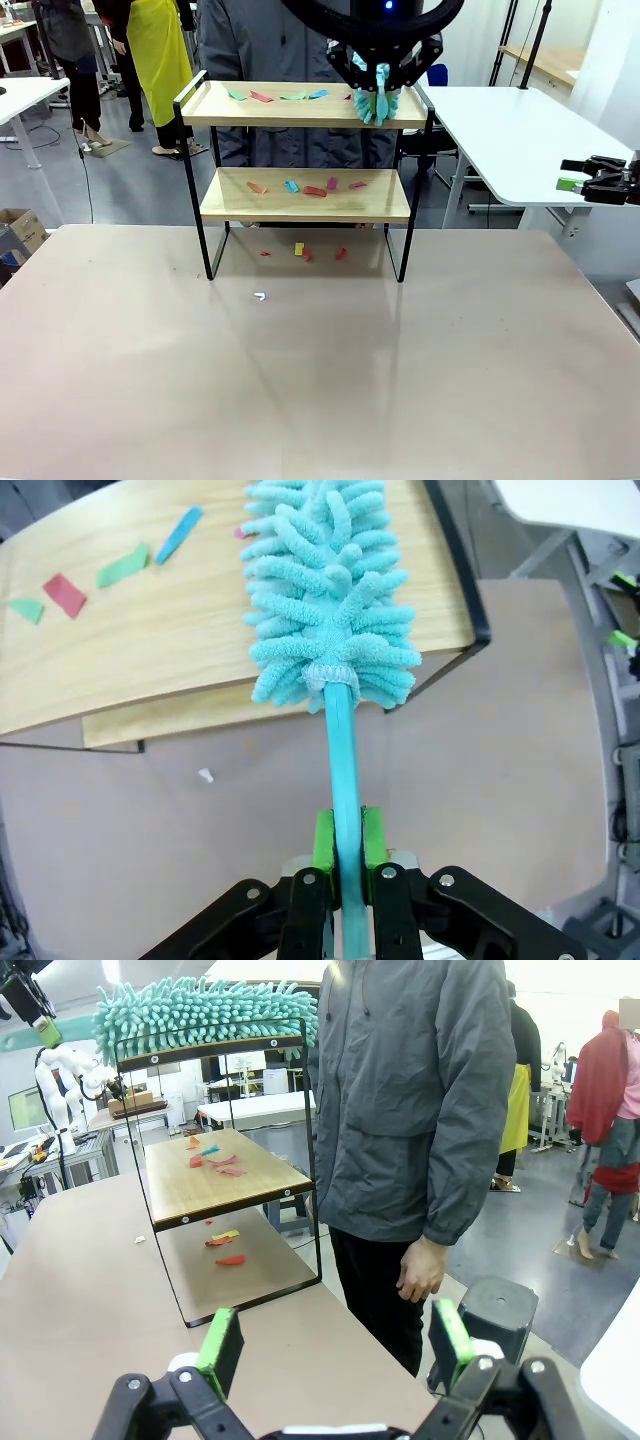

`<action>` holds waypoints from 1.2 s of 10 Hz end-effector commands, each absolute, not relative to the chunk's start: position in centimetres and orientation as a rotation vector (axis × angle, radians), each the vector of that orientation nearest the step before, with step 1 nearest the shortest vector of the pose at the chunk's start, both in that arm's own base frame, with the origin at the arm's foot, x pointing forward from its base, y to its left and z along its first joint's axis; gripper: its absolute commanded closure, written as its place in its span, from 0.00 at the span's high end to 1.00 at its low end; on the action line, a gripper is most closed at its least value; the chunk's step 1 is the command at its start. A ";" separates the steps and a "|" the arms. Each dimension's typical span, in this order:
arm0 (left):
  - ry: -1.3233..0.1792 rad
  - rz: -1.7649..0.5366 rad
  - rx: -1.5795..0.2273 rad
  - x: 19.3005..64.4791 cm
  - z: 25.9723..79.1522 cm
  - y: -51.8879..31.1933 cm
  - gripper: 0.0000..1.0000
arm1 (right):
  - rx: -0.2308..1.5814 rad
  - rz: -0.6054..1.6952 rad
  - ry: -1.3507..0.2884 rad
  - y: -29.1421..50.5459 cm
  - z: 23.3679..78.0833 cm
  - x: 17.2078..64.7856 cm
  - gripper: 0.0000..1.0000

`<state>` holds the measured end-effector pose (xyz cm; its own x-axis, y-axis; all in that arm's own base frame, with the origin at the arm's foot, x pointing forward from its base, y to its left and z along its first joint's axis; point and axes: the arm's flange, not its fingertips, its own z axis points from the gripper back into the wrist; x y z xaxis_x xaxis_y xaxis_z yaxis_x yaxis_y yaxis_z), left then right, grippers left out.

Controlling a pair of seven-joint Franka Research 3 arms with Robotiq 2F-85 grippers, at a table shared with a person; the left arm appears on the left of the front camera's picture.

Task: Clean the shelf.
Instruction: Clean the specific section of the Shelf indicated by the human with the Duster.

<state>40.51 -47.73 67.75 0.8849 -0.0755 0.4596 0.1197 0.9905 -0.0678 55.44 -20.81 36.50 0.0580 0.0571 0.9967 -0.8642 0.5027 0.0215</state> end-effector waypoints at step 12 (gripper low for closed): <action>-0.526 0.040 0.487 39.0 70.2 -25.9 0.13 | 0.785 0.805 -1.327 -20.6 37.1 55.5 1.00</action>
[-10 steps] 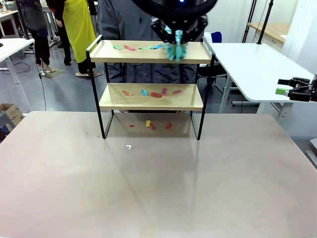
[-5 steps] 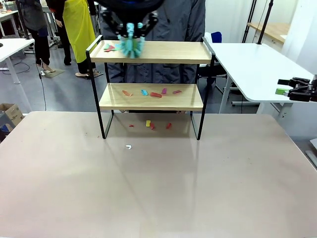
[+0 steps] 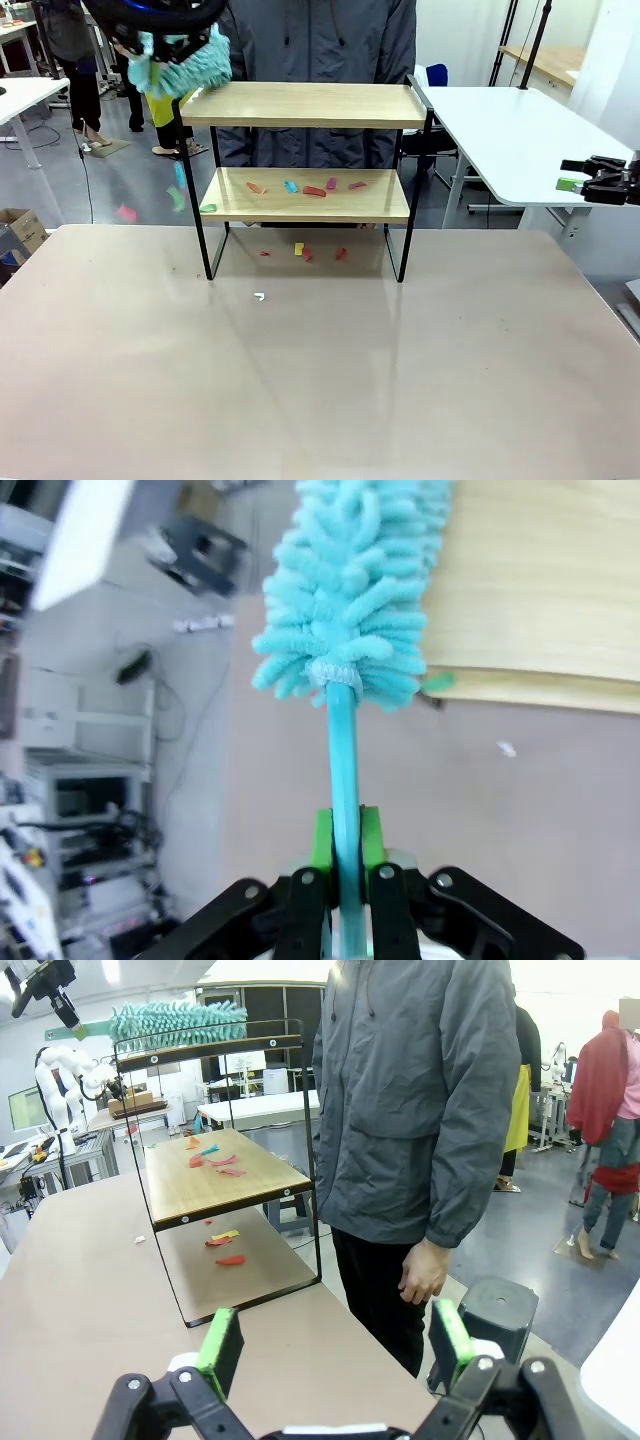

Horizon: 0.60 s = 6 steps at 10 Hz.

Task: Clean the shelf.
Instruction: Clean the specific section of the Shelf indicated by the human with the Duster.

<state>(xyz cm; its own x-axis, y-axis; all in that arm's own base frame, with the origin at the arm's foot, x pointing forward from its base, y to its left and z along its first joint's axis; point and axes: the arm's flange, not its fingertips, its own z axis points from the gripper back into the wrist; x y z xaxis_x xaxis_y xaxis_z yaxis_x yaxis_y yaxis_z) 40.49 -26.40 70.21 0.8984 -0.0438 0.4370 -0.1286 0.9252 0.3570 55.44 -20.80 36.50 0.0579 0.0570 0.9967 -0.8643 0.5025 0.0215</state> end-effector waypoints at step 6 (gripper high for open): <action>-0.539 -0.280 0.106 33.8 75.1 -27.9 0.13 | 0.785 0.805 -1.327 -20.6 37.1 55.5 1.00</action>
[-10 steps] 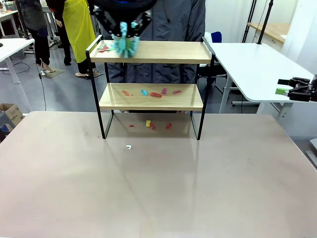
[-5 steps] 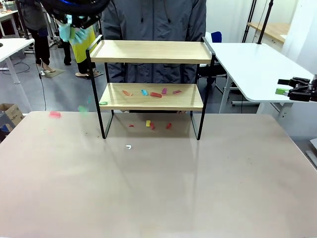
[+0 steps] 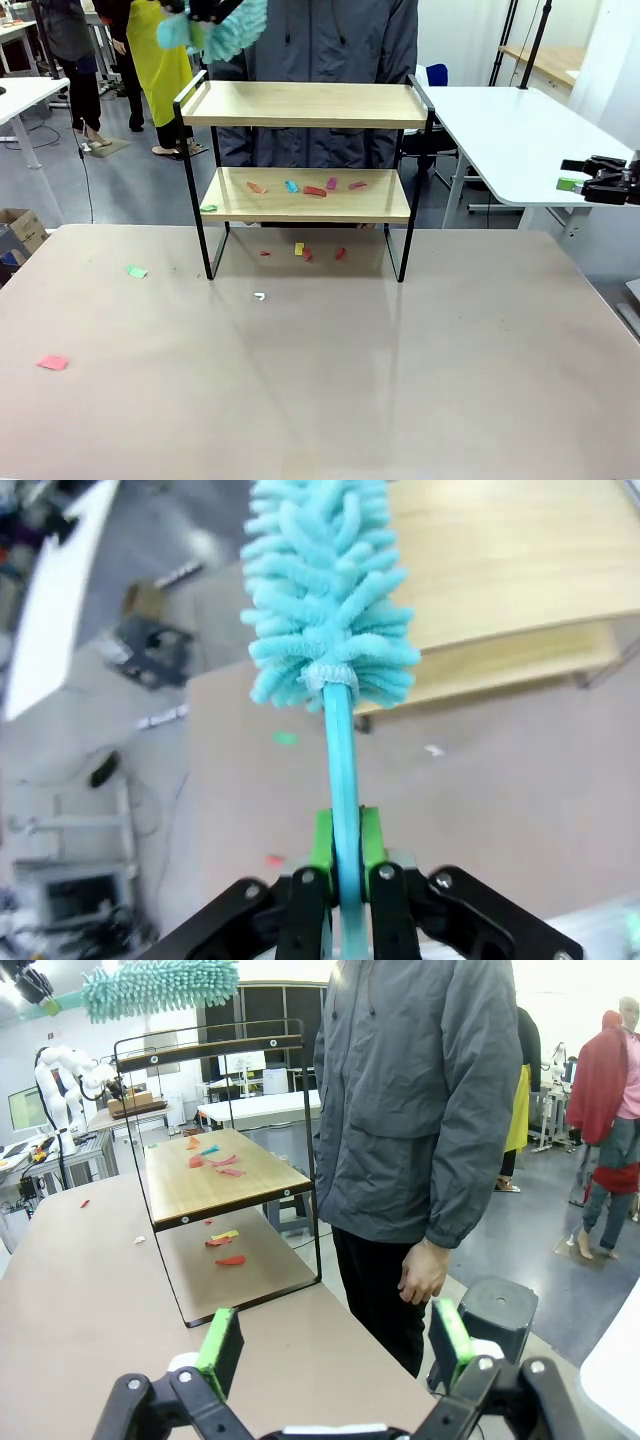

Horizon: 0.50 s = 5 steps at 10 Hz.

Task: Clean the shelf.
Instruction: Clean the specific section of the Shelf indicated by the human with the Duster.

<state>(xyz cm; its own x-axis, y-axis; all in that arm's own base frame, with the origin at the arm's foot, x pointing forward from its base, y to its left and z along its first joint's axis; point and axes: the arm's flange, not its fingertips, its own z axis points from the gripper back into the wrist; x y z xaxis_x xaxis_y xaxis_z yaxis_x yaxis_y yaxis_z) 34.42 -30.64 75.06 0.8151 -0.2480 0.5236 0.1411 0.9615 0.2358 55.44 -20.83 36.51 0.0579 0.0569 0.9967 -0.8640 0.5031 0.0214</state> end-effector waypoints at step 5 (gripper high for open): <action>-0.342 -0.785 -0.226 26.1 76.9 -21.5 0.13 | 0.785 0.805 -1.327 -20.6 37.1 55.5 1.00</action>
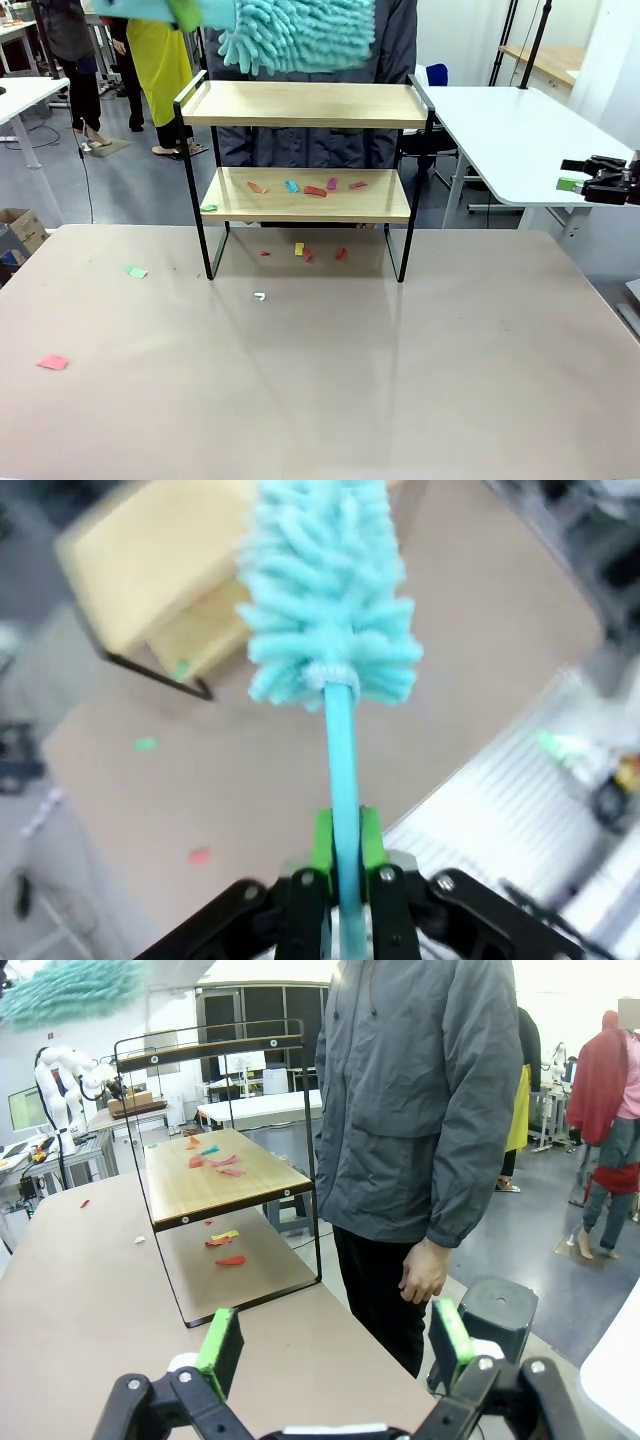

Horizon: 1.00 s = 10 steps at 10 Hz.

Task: Clean the shelf.
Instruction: Clean the specific section of the Shelf indicated by the human with the Duster.

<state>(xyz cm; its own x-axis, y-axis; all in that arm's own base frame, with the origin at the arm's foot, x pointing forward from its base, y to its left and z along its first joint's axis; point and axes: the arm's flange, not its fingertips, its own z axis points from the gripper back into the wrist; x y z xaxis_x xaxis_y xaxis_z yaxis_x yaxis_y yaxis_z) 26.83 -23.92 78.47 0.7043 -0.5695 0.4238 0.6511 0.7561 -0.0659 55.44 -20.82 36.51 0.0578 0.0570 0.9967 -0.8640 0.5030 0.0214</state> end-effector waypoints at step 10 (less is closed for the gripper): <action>0.164 -1.239 -0.097 25.1 58.0 -15.1 0.13 | 0.785 0.805 -1.327 -20.6 37.1 55.5 1.00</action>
<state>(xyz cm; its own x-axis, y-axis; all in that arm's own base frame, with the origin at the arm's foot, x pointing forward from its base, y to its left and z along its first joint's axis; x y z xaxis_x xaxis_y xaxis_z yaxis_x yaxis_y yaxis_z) 24.69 -16.37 58.59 0.3382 -0.9332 -0.1213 0.9197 0.3551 -0.1677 55.44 -20.81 36.51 0.0578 0.0570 0.9967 -0.8641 0.5028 0.0214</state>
